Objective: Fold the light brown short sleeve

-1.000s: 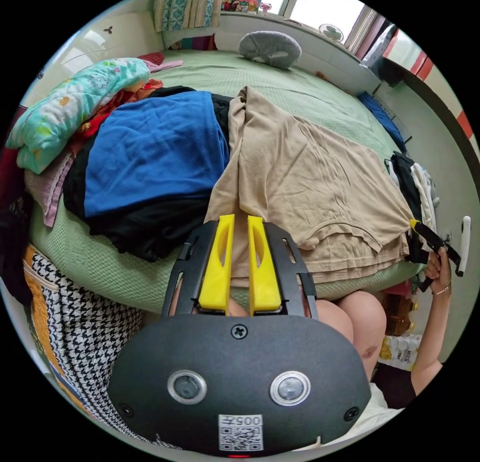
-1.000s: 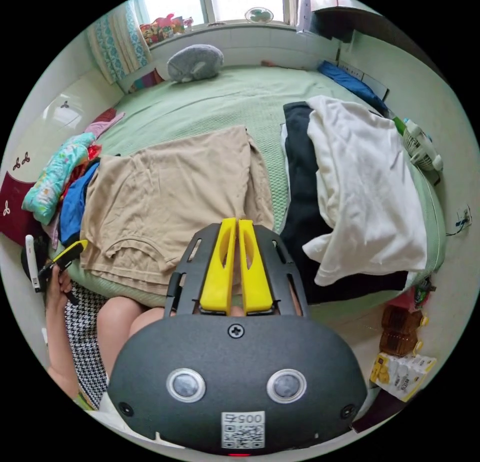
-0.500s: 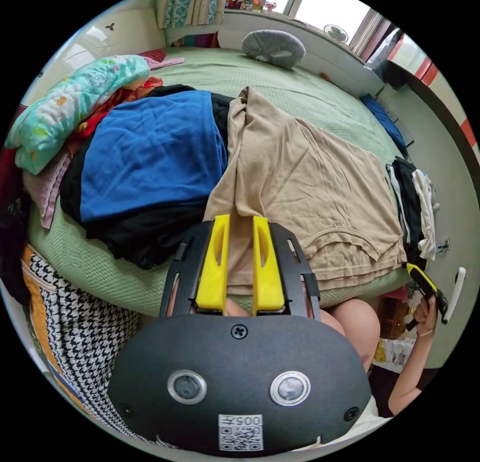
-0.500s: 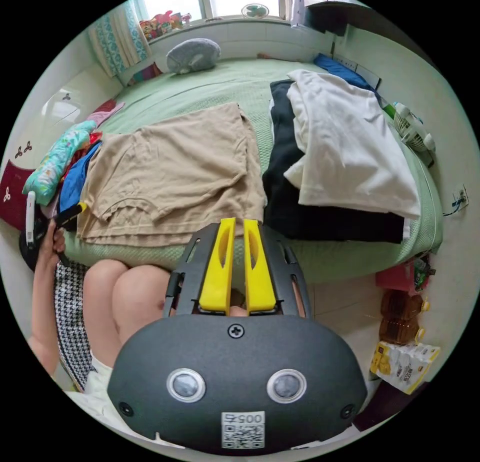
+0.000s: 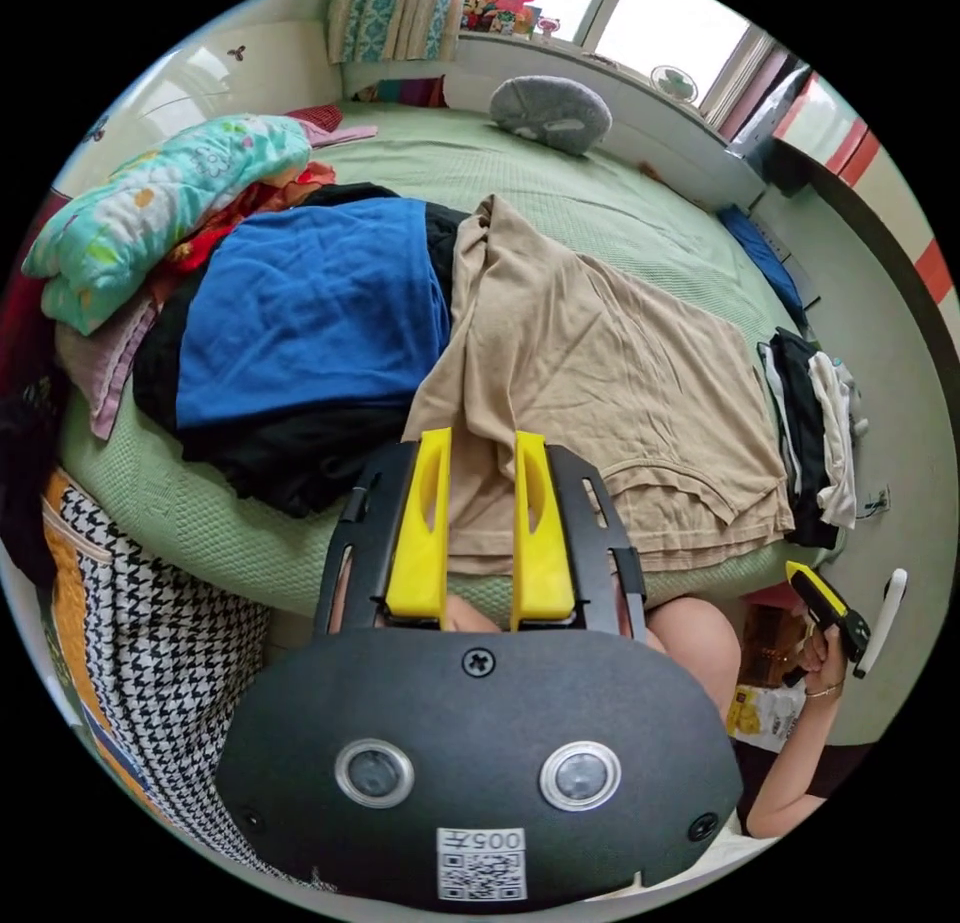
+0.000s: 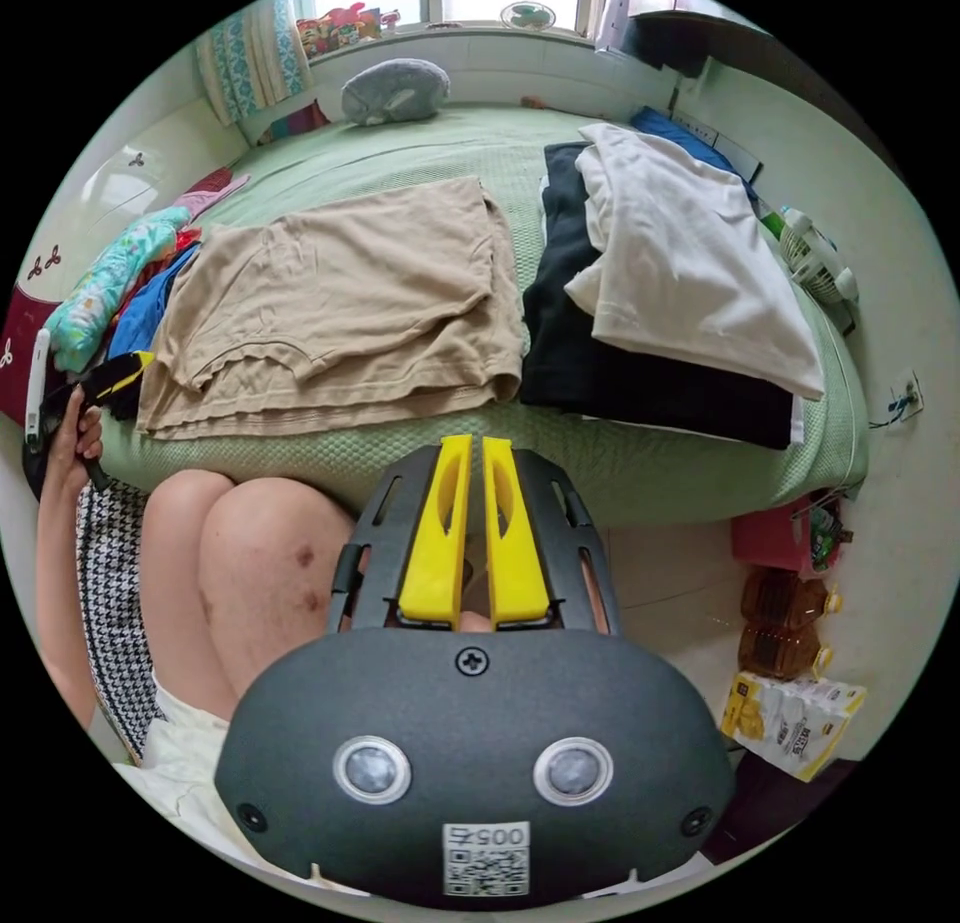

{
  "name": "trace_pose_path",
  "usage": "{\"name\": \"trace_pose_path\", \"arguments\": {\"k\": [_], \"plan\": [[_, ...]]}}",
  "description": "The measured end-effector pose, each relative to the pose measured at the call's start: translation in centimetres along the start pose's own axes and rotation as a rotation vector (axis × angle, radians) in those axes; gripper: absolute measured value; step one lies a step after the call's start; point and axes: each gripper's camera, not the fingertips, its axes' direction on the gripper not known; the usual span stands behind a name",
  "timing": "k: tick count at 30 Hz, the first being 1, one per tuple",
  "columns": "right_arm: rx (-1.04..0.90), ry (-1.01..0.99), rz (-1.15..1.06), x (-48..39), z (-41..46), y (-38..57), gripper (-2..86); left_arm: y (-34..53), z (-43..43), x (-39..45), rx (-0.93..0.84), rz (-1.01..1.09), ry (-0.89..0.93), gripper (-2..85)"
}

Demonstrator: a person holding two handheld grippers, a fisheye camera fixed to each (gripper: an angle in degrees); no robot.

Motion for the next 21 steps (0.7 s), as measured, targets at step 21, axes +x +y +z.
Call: {"name": "trace_pose_path", "arguments": {"k": [21], "plan": [[-0.016,-0.045,-0.001,2.2,-1.4,2.5,-0.9,1.9,6.2,8.4,0.006,0.089,-0.142,2.0]]}}
